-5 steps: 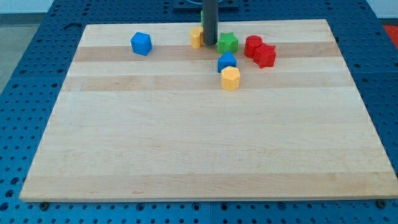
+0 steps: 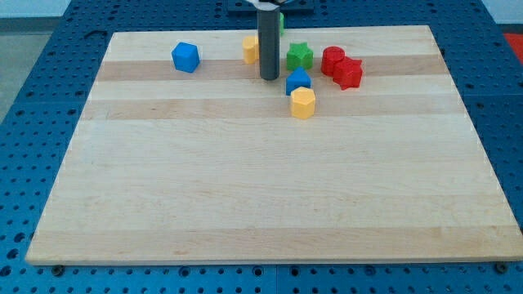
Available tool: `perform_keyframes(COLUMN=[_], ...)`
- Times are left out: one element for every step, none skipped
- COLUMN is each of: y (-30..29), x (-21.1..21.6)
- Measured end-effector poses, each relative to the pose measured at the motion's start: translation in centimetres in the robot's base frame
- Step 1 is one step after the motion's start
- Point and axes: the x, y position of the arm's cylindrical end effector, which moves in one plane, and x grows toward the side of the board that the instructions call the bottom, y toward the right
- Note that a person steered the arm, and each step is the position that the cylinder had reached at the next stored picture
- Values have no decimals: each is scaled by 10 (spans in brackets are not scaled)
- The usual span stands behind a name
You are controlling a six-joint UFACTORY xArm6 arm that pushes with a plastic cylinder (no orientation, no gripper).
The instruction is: Place the arm below the blue cube
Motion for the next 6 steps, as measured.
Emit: perform_keyframes(y=[-4,-44,-104,-152,-167,-143], x=[0,28,46,54,83,104])
